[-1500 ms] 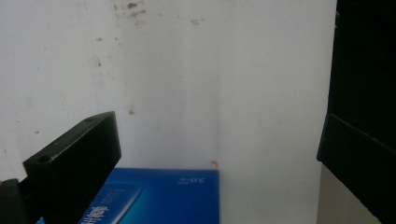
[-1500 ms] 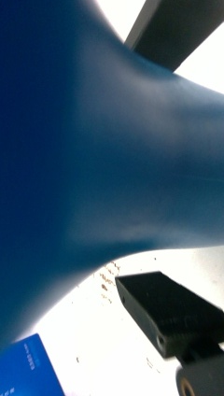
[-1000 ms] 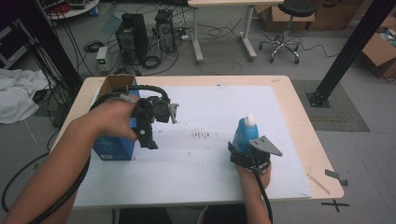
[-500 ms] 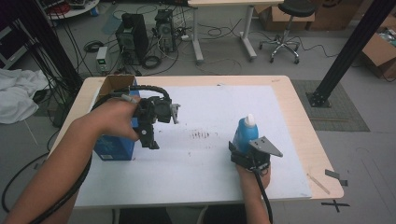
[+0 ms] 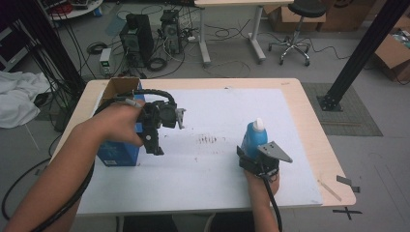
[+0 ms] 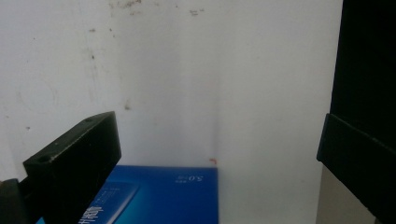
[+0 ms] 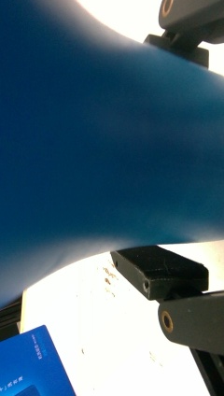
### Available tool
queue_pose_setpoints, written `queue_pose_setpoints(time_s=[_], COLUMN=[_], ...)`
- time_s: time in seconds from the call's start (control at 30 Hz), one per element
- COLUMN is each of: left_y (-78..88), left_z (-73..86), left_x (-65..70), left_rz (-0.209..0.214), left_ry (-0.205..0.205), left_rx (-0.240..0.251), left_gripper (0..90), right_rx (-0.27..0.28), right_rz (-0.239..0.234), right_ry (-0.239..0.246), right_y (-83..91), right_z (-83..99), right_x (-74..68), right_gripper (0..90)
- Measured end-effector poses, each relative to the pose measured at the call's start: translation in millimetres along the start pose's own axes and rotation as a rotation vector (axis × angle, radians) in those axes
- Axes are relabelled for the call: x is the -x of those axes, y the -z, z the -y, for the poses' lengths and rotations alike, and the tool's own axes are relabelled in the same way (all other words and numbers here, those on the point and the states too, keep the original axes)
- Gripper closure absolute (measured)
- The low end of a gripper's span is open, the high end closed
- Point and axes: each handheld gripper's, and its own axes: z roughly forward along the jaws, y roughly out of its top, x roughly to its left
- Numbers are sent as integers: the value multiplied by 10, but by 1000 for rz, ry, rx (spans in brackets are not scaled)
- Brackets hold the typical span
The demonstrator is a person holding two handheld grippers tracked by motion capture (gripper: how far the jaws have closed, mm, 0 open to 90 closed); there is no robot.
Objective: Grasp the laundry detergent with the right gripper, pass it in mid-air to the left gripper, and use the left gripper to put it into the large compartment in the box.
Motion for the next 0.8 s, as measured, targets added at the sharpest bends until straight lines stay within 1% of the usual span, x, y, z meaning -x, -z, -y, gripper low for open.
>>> queue_pose_setpoints(time_s=[0.07,0.17,0.33,0.43,0.53,0.57,0.63,0.73,0.77,0.8], left_y=[-1,-10,-15,-20,-20,-15,-11,-8,-2,-2], left_z=[-8,-16,-19,-26,-37,-50,-64,-82,-102,-102], left_x=[7,9,4,5,7,7,7,4,3,3], left_rz=[-1,1,0,0,-1,-1,-3,-2,-4,-4], left_ry=[-1,-2,-1,0,0,-4,-5,-10,-13,-13], left_rx=[0,-5,-7,-9,-9,-9,-8,-7,-5,-5], left_gripper=[1,1,1,1,1,1,1,1,1,1], right_rx=[3,9,12,12,11,14,11,-1,-7,-7], right_rz=[2,13,15,23,34,54,65,54,39,39], right_ry=[-1,-6,-13,-10,1,17,37,46,48,48], right_y=[0,5,8,8,12,20,33,38,43,43], right_z=[6,22,33,30,28,26,14,-2,-9,-9], right_x=[1,11,20,24,16,-7,-16,1,20,20], right_gripper=[266,313,337,374,385,412,434,445,453,453])
